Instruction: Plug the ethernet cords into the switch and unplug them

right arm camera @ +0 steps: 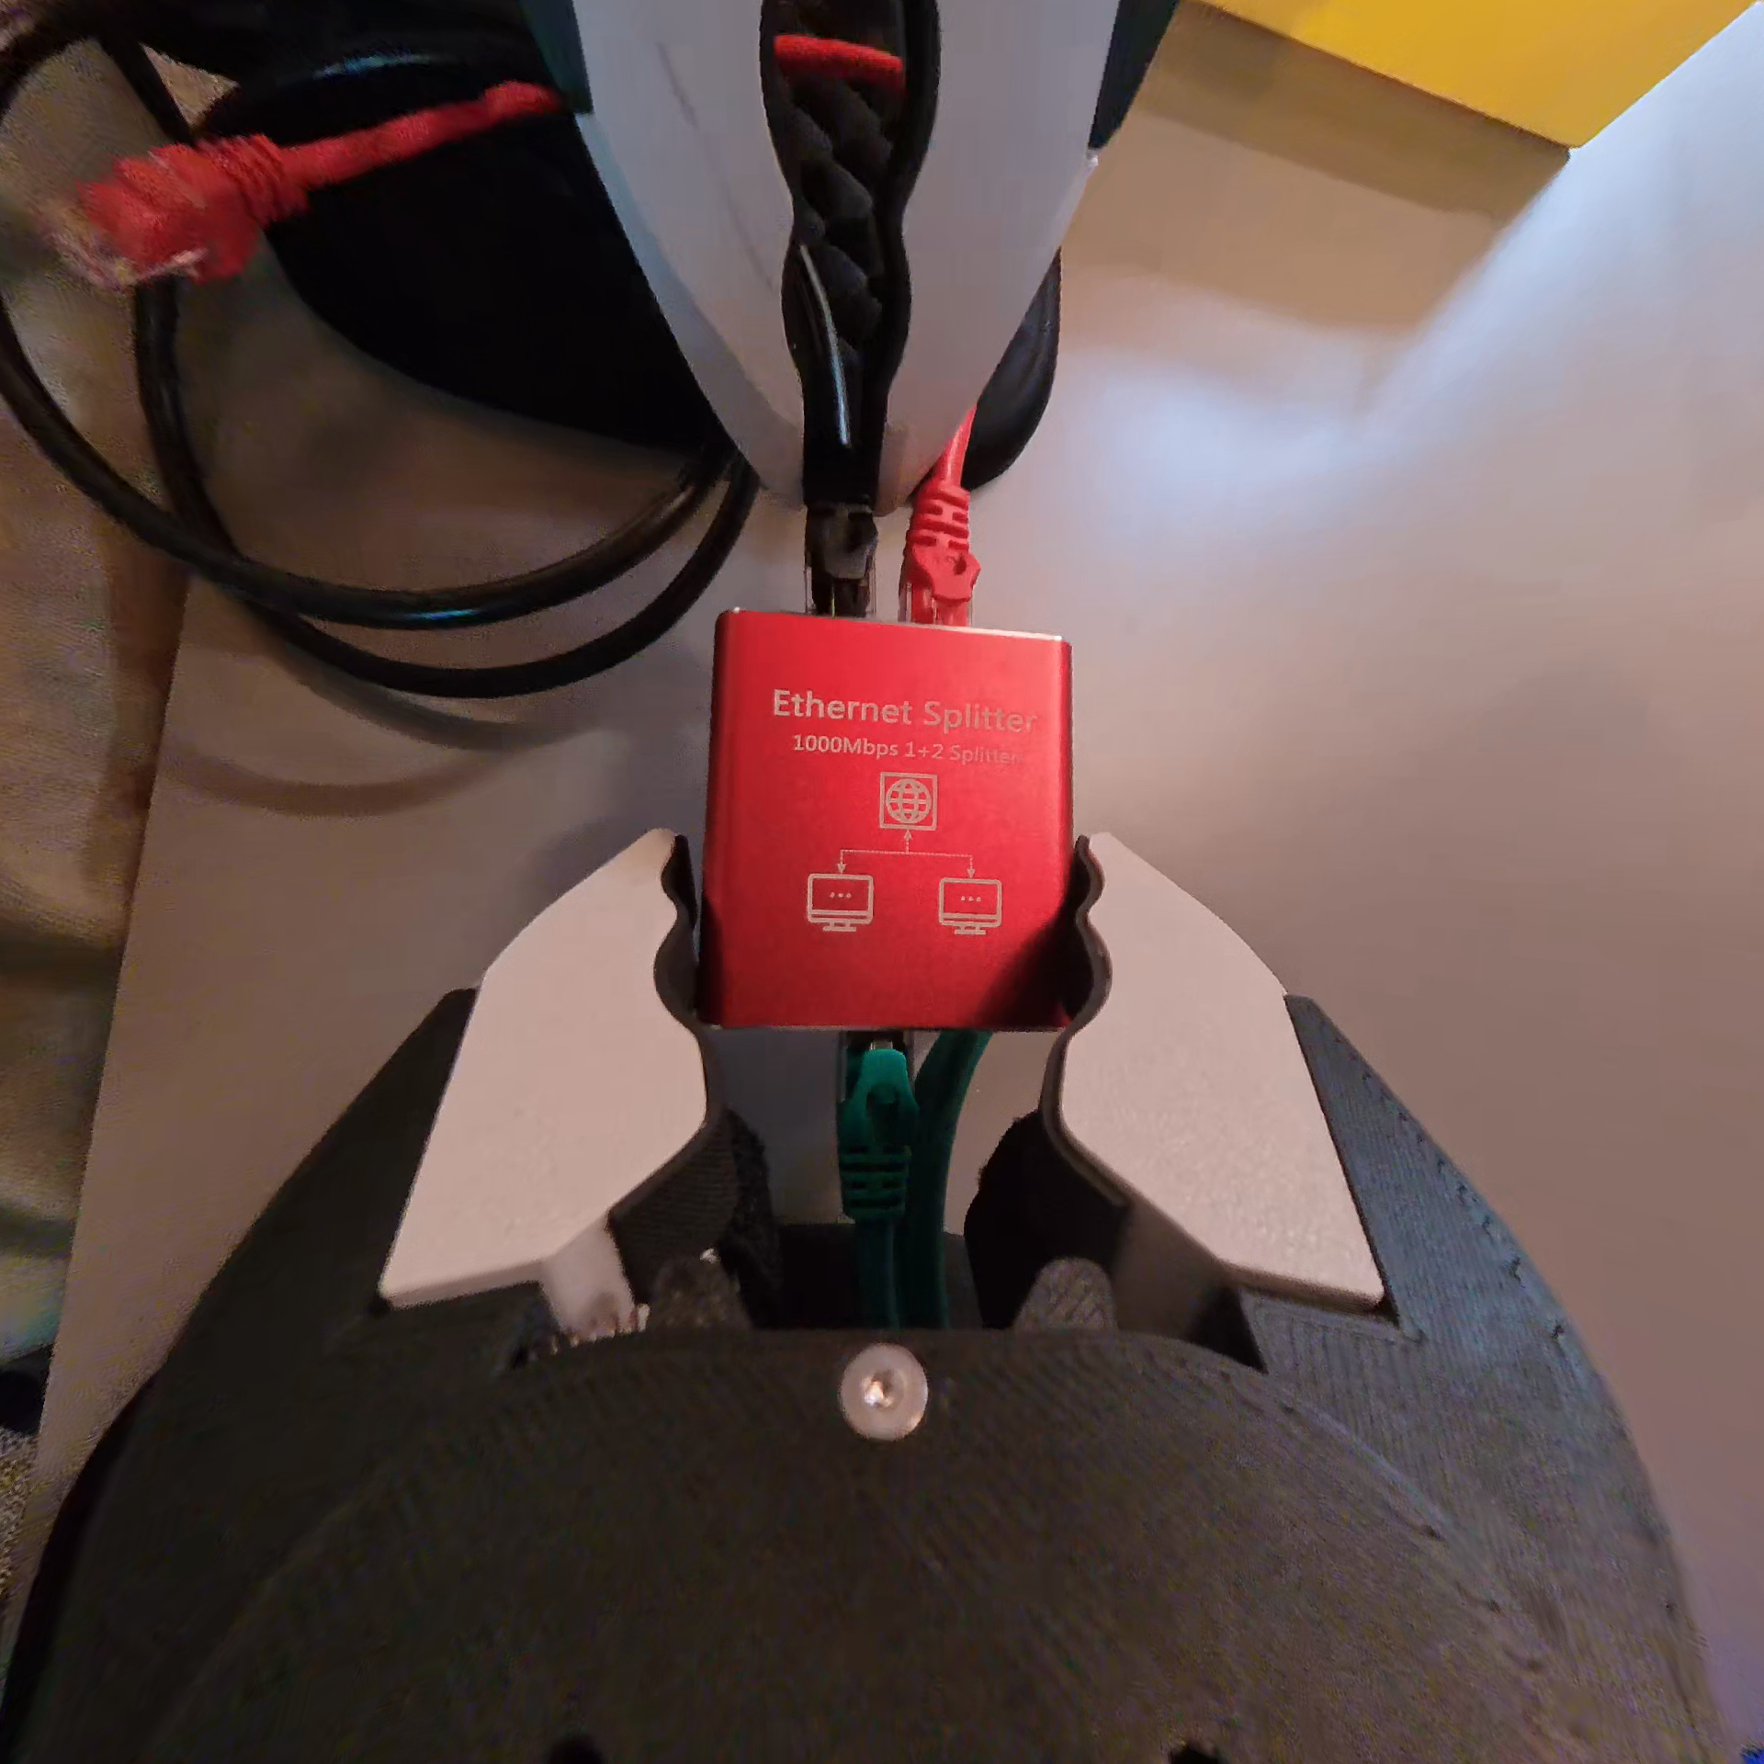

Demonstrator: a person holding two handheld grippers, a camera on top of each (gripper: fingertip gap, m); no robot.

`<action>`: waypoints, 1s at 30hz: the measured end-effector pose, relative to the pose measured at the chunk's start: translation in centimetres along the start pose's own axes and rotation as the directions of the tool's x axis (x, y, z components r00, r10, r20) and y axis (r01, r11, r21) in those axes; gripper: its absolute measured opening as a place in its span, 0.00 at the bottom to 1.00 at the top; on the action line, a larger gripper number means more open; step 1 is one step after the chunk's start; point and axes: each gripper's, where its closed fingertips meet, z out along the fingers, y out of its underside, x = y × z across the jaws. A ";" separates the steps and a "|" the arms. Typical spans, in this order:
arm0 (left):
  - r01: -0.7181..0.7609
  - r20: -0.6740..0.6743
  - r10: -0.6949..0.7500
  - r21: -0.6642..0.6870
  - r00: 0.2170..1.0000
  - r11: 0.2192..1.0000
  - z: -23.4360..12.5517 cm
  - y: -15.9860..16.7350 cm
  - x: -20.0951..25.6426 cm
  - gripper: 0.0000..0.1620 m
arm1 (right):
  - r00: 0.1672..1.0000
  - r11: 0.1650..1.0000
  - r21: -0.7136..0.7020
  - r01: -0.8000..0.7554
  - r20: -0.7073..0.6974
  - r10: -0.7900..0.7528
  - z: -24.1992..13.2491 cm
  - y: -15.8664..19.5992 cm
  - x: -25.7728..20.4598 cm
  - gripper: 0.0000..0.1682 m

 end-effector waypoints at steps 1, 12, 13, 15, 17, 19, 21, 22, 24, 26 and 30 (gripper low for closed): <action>-0.003 -0.003 0.003 -0.005 1.000 1.000 0.1 0.0 0.0 0.05 | 1.000 1.000 -0.011 0.000 -0.001 0.000 0.1 0.1 0.0 0.45; -0.007 -0.065 0.005 -0.026 0.998 1.000 1.7 0.3 0.5 0.04 | 0.998 0.998 0.026 -0.057 0.042 0.056 1.0 0.1 -0.2 0.43; -0.009 -0.084 0.007 -0.032 0.996 0.999 1.8 0.3 0.8 0.05 | 0.997 0.998 0.036 -0.058 0.046 0.056 1.1 0.0 -0.3 0.42; -0.017 -0.076 0.012 -0.057 0.997 0.998 2.2 0.6 0.8 0.05 | 0.997 0.998 0.028 -0.063 0.047 0.062 1.3 0.0 -0.3 0.42; -0.011 -0.080 0.008 -0.041 0.997 0.999 2.1 0.6 0.8 0.05 | 0.997 0.998 0.000 -0.056 0.045 0.056 1.5 0.4 -0.4 0.43; 0.028 -0.093 -0.028 0.005 0.995 1.000 1.2 0.1 0.5 0.06 | 0.998 0.998 0.012 -0.055 0.037 0.054 1.2 0.3 -0.3 0.43; 0.122 -0.080 -0.112 0.139 0.991 0.983 -0.5 -1.6 -0.5 0.12 | 0.998 0.996 0.057 -0.063 -0.004 0.064 0.6 -0.3 0.4 0.43; 0.149 -0.078 -0.136 0.193 0.988 0.970 -1.9 -2.1 -0.9 0.17 | 0.998 0.996 0.071 -0.062 -0.026 0.064 0.3 -0.5 0.7 0.43; 0.155 0.035 -0.176 0.322 0.984 0.934 -5.2 -2.7 -2.9 0.24 | 0.994 0.995 0.094 -0.043 -0.092 0.052 -0.4 -0.6 1.4 0.42; 0.136 0.161 -0.250 0.511 0.955 0.849 -9.2 -3.2 -4.9 0.26 | 0.987 0.991 0.127 -0.029 -0.151 0.048 -1.2 -1.0 2.0 0.42; 0.054 0.328 -0.488 0.785 0.809 0.617 -17.1 -1.3 -7.7 0.26 | 0.959 0.987 0.150 0.060 -0.283 -0.015 -3.0 -1.8 3.0 0.42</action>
